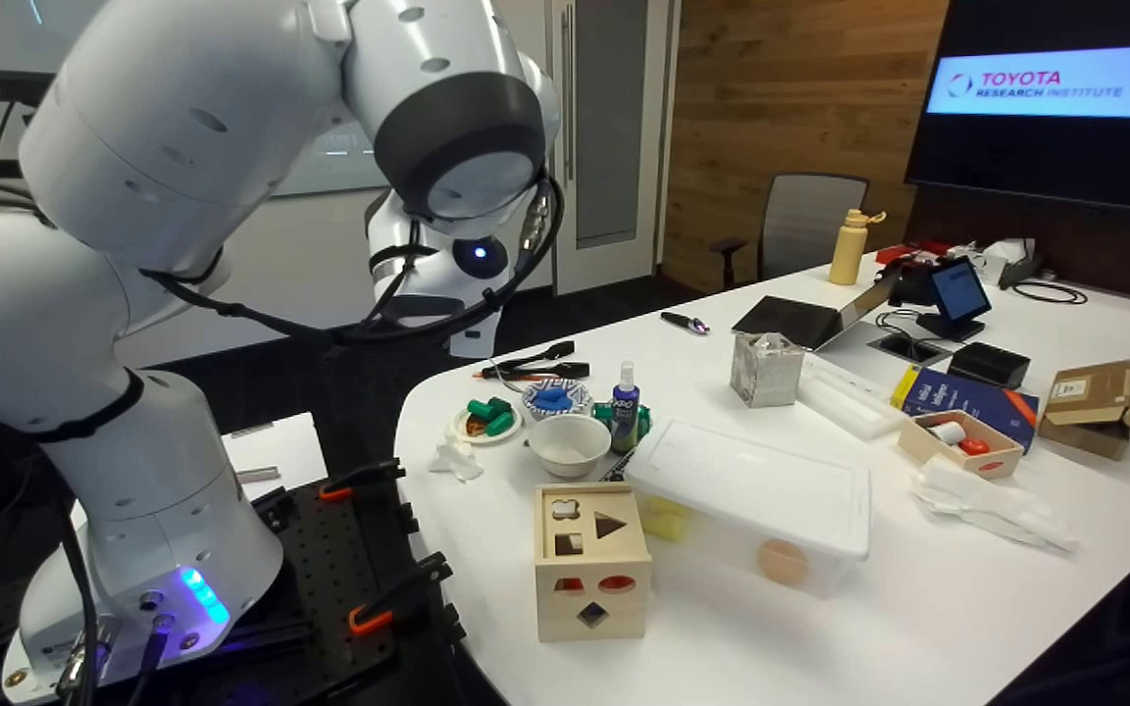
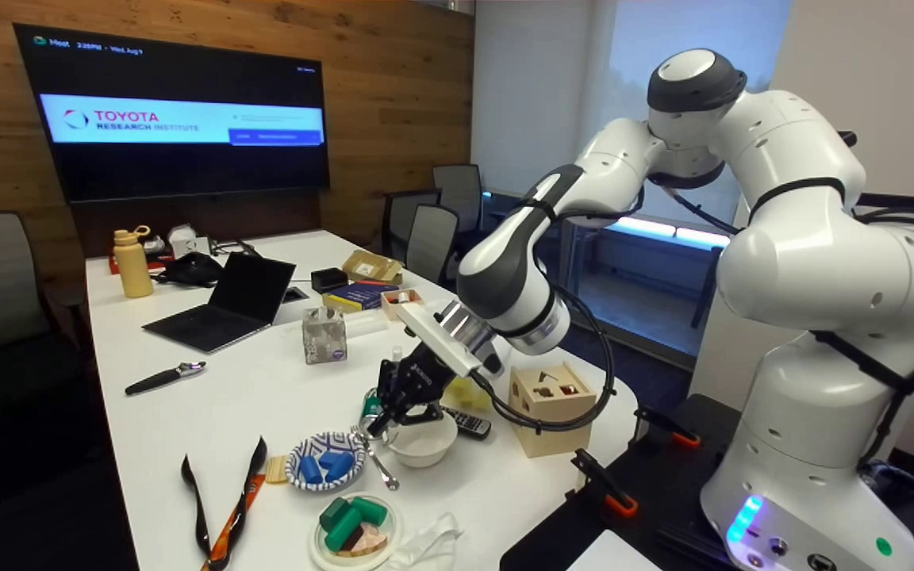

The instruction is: Use the silver spoon to stir the contents in the white bowl.

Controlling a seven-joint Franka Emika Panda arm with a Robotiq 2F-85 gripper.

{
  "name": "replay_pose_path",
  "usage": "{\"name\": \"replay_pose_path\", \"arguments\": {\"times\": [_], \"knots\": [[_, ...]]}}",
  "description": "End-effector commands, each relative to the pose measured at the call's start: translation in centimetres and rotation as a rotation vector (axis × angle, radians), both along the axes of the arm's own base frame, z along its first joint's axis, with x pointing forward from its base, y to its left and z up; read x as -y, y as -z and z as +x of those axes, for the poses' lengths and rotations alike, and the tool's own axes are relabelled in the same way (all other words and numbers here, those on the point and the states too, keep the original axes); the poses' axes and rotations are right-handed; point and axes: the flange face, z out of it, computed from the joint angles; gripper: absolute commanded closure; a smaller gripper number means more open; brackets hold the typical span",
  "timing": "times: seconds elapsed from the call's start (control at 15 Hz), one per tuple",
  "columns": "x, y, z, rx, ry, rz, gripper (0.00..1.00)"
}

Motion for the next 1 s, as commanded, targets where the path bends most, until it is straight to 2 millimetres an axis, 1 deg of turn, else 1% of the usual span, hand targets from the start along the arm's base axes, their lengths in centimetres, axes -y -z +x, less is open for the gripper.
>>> {"name": "replay_pose_path", "arguments": {"times": [0.0, 0.13, 0.53, 0.73, 0.93], "knots": [[-0.1, 1.8, -0.7, -0.001, -0.042, -0.026, 0.99], [0.3, 3.6, -0.7, -0.015, -0.059, -0.024, 0.99], [1.7, 7.7, 0.2, -0.031, -0.097, 0.011, 0.99], [2.3, 9.4, 0.6, -0.035, -0.116, 0.011, 0.99], [3.4, 10.7, 0.8, -0.035, -0.129, 0.001, 0.99]]}}
